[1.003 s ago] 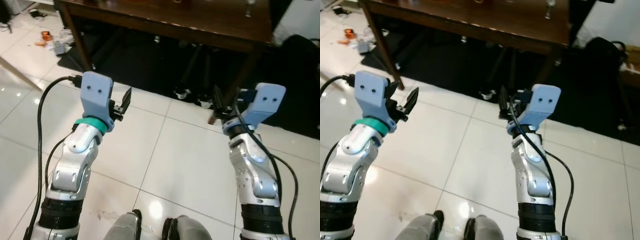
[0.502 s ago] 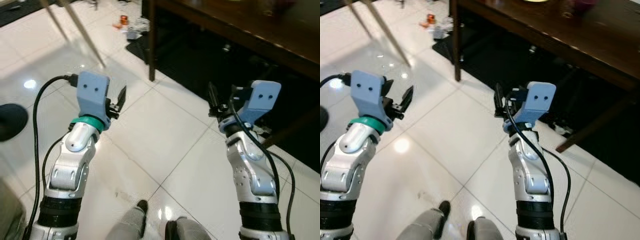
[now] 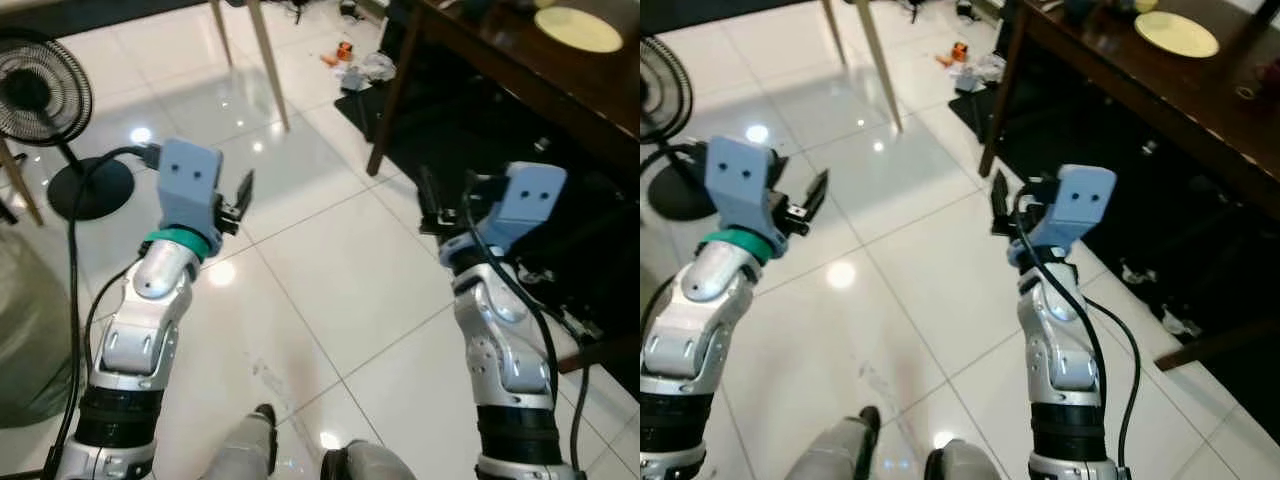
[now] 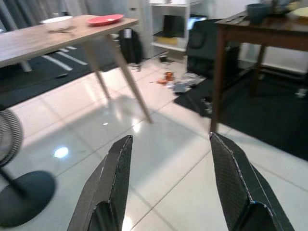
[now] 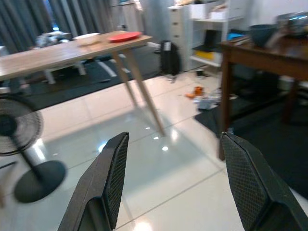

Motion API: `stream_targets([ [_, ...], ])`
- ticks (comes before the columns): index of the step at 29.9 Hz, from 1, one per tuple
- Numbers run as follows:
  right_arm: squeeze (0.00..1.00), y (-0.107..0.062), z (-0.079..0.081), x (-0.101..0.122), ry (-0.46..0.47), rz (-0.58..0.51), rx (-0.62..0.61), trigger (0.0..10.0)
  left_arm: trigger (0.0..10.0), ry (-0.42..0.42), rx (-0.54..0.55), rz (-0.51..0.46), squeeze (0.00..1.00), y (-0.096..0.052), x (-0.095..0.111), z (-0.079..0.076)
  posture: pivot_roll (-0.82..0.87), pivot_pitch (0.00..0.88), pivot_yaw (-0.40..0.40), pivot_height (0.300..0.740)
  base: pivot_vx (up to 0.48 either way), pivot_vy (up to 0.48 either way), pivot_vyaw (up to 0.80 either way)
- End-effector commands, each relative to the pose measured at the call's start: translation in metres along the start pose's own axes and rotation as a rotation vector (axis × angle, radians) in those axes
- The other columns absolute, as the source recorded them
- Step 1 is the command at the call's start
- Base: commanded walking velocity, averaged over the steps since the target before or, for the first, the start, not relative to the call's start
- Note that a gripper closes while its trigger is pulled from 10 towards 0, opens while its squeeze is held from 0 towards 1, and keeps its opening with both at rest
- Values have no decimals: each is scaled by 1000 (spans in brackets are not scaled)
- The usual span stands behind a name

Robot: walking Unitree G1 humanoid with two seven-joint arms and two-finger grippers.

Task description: Setting the table

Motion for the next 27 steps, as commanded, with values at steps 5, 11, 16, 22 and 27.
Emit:
stream_targets([
  [5, 0, -3, -5, -6, -5, 21, -17, 10000, 10000, 10, 36, 19, 0, 1, -6, 2, 74, 32, 7, 740, 0, 0, 800],
  [11, 0, -3, -6, -4, 0, 14, -23, 10000, 10000, 34, 112, -3, 0, 5, -3, 11, 70, 35, 8, 740, 62, 0, 667],
  [16, 0, -2, -15, -1, 6, 2, -57, 10000, 10000, 43, 205, -14, 0, 9, -2, 24, 69, 38, 5, 740, 461, 0, 0],
  [22, 0, -2, -16, -2, 5, 3, -66, 10000, 10000, 40, 195, -7, 0, 9, -4, 21, 66, 40, 5, 740, 461, 0, 0],
  [27, 0, -2, -20, -1, 7, 2, -90, 10000, 10000, 38, 186, 2, 0, 9, -8, 18, 63, 42, 5, 740, 461, 0, 0],
])
Point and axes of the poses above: a point about 5 cm out from each wrist's last joint towards the gripper, its own y axis pointing out of the wrist towards the gripper, its own x axis along the axis of the wrist's last joint, z = x × y, the point moved 2 cm from there along y, pointing out of the wrist towards the gripper, and after that the axes turned 15 degrees about -y, right-handed, at the moved point
